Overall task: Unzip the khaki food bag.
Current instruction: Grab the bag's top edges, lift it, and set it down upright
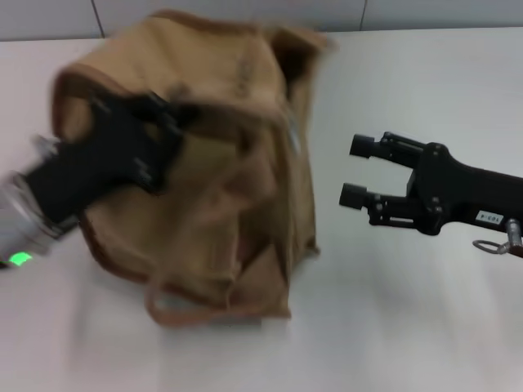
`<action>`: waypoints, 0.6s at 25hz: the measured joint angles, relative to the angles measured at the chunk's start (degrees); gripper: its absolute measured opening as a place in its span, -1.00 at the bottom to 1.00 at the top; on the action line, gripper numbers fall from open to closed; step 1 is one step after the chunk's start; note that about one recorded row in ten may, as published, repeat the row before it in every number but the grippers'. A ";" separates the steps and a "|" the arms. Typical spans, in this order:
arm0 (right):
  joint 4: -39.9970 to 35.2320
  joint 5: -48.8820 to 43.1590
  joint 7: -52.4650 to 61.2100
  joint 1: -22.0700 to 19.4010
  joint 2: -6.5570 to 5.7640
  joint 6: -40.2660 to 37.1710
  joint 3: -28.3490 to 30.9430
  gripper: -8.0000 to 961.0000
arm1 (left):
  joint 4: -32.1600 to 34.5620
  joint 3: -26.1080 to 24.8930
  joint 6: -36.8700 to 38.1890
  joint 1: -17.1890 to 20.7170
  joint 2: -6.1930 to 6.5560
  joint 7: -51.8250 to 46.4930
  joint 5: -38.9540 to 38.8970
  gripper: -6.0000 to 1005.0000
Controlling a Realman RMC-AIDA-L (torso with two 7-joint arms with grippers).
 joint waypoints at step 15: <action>27.45 16.22 -56.08 -3.99 0.66 6.32 0.22 0.76 | -10.28 1.41 -4.23 -2.67 -0.19 11.46 0.42 -0.86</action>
